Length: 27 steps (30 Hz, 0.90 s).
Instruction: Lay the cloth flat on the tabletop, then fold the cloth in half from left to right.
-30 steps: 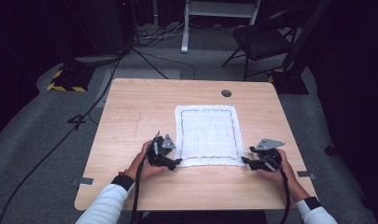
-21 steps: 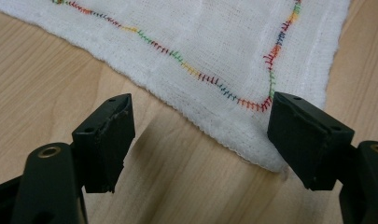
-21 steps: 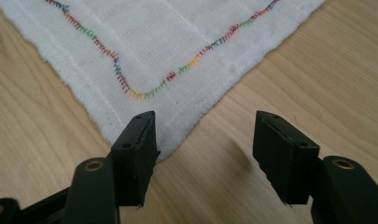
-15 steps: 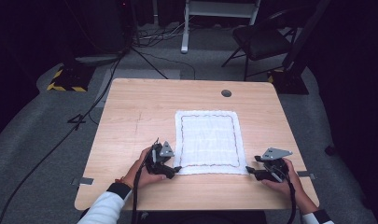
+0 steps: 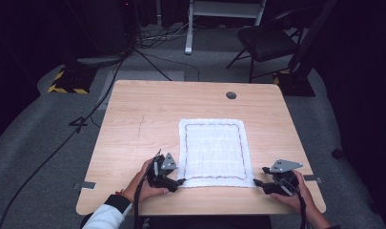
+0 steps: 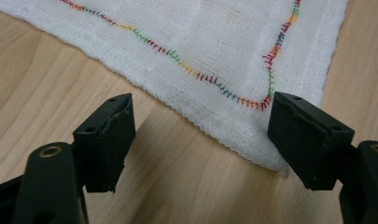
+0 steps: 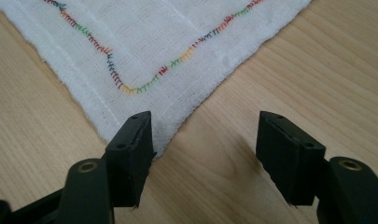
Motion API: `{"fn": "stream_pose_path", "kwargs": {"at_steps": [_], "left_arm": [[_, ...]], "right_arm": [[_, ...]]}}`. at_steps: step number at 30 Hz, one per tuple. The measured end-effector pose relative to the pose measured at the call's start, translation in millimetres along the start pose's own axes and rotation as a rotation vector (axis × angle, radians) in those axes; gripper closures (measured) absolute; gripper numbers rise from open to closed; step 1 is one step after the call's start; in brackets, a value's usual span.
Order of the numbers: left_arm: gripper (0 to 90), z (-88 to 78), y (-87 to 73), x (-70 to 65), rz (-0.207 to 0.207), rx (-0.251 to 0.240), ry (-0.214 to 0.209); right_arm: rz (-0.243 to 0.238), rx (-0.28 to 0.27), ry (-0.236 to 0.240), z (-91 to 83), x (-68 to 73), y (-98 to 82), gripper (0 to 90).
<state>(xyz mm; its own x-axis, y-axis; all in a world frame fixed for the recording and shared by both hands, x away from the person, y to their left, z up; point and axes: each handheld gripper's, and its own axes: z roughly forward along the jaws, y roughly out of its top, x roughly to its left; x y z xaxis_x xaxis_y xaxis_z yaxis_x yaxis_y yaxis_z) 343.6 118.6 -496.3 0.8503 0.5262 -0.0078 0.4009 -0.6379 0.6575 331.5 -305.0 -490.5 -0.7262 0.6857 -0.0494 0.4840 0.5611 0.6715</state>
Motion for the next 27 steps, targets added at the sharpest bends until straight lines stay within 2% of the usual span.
{"fn": "stream_pose_path", "kwargs": {"at_steps": [2,4,6,7,9,11,13,16,19,23,27], "left_arm": [[23.2,-2.6,1.9,-2.6,0.029,0.015,0.013],[22.9,-5.1,2.0,-3.1,0.038,0.008,0.022],[22.1,-9.9,2.5,0.4,0.024,-0.017,0.017],[21.5,-11.9,3.2,2.8,0.023,-0.023,0.021],[21.4,-17.1,4.5,10.5,-0.007,-0.055,0.023],[21.2,-20.1,6.6,19.7,-0.027,-0.075,0.036],[21.1,-19.2,10.4,30.9,-0.032,-0.069,0.062],[20.2,-16.2,17.0,46.9,-0.059,-0.070,0.073],[20.3,-9.7,27.9,69.9,-0.104,-0.079,0.102],[20.3,2.2,40.0,97.0,-0.150,-0.079,0.138],[20.6,15.7,55.2,121.0,-0.174,-0.078,0.172]], "right_arm": [[-0.004,0.009,0.005,-1.7,0.8,-0.7,36.6],[-0.016,0.016,0.005,-2.3,0.9,-0.1,36.4],[-0.032,0.024,0.001,-2.8,0.7,1.6,34.3],[-0.036,0.014,0.000,-3.9,0.6,2.8,33.5],[-0.023,-0.027,0.016,-7.2,0.2,5.0,33.1],[-0.025,-0.049,0.019,-10.1,1.4,9.8,31.9],[-0.033,-0.067,0.026,-11.4,3.8,14.8,31.9],[-0.059,-0.093,0.043,-8.4,11.0,26.0,32.4],[-0.094,-0.097,0.066,-2.0,19.6,36.6,34.1],[-0.135,-0.110,0.121,12.1,35.4,55.2,35.6],[-0.195,-0.129,0.190,31.1,58.3,80.7,36.5]]}}
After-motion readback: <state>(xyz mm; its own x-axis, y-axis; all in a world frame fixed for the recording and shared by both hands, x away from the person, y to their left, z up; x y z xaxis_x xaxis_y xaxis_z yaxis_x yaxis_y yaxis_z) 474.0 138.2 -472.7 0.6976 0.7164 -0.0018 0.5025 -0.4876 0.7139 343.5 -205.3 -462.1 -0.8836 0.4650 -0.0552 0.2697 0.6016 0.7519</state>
